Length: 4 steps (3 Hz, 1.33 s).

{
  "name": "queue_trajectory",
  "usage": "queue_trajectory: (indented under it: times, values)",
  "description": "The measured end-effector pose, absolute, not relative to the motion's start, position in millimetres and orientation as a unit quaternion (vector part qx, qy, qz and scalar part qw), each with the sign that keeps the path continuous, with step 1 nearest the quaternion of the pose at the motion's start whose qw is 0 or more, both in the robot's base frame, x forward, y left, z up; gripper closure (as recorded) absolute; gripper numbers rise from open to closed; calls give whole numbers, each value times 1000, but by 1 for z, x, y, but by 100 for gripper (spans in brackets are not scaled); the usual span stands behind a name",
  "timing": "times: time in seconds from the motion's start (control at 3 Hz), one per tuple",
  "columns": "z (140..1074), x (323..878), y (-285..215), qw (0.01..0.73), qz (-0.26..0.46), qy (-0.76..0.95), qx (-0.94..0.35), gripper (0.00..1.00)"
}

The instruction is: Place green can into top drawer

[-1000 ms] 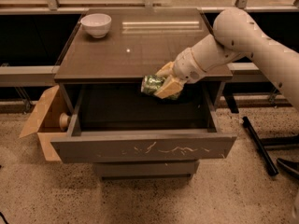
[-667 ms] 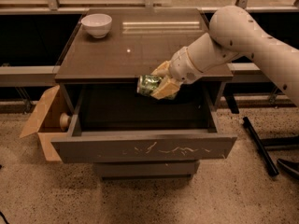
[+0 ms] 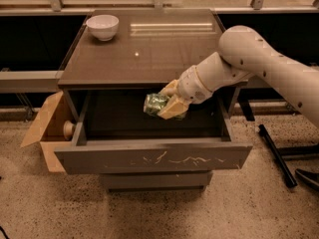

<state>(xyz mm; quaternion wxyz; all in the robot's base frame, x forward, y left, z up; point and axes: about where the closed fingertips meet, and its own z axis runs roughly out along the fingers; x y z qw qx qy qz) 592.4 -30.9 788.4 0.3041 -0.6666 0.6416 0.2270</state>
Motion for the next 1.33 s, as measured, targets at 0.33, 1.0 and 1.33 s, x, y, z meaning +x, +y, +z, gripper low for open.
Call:
queue_trajectory:
  times: [0.33,1.0,1.33]
  values:
    - [759,585,-38,285,251,663,-645,100]
    - [721,584,-62,275,254,702,-606,83]
    - [706,596,-77,284,252,717,-585,59]
